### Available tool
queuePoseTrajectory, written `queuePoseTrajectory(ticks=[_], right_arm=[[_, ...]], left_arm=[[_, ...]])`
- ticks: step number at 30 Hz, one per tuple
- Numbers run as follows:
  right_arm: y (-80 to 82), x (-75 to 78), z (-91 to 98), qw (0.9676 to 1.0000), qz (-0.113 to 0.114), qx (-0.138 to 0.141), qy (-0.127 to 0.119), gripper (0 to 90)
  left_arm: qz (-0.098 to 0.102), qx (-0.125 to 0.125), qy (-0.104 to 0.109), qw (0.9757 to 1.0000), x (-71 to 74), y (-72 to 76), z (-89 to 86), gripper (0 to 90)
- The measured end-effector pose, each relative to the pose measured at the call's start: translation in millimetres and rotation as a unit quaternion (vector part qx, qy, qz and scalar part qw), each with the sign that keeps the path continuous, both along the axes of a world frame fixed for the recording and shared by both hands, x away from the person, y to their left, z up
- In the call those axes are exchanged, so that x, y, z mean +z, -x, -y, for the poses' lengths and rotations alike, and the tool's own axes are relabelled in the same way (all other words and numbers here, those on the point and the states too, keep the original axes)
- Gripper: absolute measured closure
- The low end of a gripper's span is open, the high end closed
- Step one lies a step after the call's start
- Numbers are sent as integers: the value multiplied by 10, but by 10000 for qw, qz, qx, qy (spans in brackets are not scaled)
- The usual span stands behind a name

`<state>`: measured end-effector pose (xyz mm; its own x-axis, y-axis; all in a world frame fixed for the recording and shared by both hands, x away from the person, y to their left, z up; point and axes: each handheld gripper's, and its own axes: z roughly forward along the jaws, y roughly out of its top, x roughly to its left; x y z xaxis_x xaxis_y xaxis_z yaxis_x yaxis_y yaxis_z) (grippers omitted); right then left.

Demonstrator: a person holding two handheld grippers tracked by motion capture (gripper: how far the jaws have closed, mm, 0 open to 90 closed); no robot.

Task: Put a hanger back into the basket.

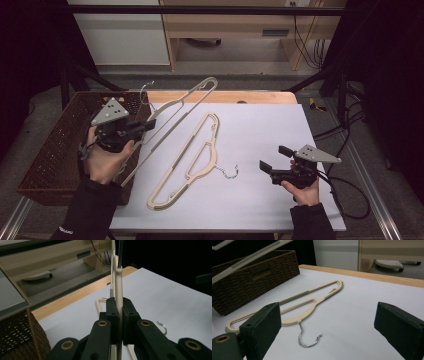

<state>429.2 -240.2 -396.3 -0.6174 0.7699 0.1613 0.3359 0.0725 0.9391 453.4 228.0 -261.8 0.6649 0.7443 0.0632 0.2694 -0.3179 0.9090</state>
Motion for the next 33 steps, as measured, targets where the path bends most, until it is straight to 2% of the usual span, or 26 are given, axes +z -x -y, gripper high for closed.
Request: queuePoseTrajectory(ticks=[1,6,11,15,16,22,28,33], right_arm=[[-3,-1,1,10000,1,-33,-24,74],[-5,-3,3,10000,-7,-45,-16,70],[-11,-8,5,10000,1,-25,29,68],[-13,-8,7,10000,-2,-37,36,66],[-13,-8,7,10000,-2,-37,36,66],[-15,-9,7,10000,-11,-73,52,63],[-15,-4,12,10000,-7,-83,27,62],[-18,-11,2,10000,-38,-64,39,62]], left_arm=[[44,-16,26,10000,71,0,-61,859],[81,5,54,10000,157,-26,-183,859],[121,10,11,9999,223,-113,-357,859],[68,120,-23,9999,250,-175,-491,859],[115,112,-46,9999,254,-196,-526,859],[111,250,-155,9995,249,-258,-748,859],[203,413,-316,9984,220,-269,-1053,859],[174,564,-517,9969,125,-300,-1277,859]])
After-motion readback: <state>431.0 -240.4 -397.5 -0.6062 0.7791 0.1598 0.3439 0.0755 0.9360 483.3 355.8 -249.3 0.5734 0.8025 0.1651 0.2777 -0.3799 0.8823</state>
